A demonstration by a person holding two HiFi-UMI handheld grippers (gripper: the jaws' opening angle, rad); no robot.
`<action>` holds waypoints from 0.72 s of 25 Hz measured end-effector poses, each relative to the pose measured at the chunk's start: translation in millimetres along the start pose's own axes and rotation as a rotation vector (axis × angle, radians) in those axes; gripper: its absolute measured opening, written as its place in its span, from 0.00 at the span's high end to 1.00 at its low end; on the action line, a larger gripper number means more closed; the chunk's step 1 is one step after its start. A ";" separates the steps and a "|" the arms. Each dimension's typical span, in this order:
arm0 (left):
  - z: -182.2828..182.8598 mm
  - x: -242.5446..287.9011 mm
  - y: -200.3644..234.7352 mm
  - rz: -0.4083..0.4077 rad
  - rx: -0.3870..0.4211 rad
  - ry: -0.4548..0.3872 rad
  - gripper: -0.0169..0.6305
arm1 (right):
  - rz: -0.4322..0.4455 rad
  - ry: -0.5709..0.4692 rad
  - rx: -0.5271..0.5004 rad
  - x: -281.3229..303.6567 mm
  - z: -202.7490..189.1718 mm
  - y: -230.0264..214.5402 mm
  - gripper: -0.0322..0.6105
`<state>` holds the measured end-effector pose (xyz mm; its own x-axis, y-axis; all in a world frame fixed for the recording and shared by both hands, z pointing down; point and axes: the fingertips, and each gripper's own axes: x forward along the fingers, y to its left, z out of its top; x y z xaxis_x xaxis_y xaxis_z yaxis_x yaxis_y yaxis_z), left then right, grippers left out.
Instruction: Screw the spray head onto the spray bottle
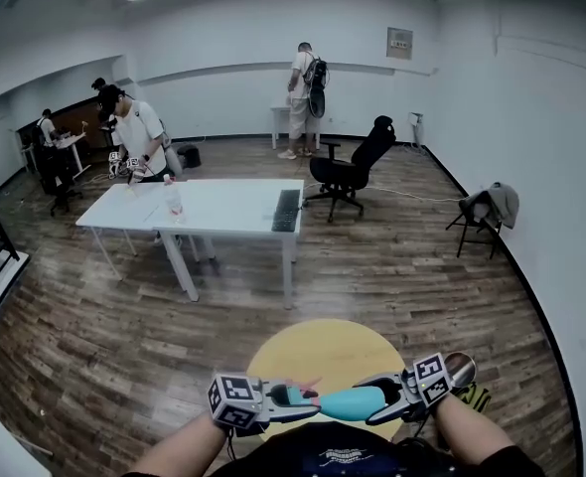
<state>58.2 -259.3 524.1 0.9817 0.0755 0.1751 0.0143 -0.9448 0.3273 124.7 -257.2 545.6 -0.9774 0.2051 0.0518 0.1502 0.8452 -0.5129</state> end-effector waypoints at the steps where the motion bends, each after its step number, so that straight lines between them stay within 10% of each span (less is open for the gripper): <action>1: 9.7 -4.7 5.1 0.006 -0.100 -0.097 0.71 | 0.009 -0.086 0.035 -3.9 10.2 -2.4 0.27; 6: 38.6 -69.6 58.9 0.045 -0.589 -0.747 0.46 | 0.010 -0.484 0.176 -30.0 35.2 -22.6 0.27; 9: 24.8 -109.3 76.9 0.068 -0.708 -0.912 0.43 | -0.034 -0.553 0.206 -43.8 30.2 -32.6 0.27; 12: 21.8 -108.8 68.6 0.078 -0.663 -0.843 0.43 | -0.070 -0.476 0.179 -41.7 24.9 -31.6 0.27; 16: 27.0 -52.1 38.3 0.057 -0.456 -0.523 0.43 | -0.081 -0.210 0.049 -0.7 20.4 -15.3 0.27; 18: 27.4 -27.5 22.3 0.054 -0.309 -0.369 0.75 | -0.062 -0.055 -0.033 20.3 13.2 -4.4 0.27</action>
<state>36.8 -291.2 501.1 0.9821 -0.1423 -0.1236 -0.0409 -0.8010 0.5972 102.3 -263.3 537.6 -0.9915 0.1256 0.0347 0.0935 0.8712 -0.4819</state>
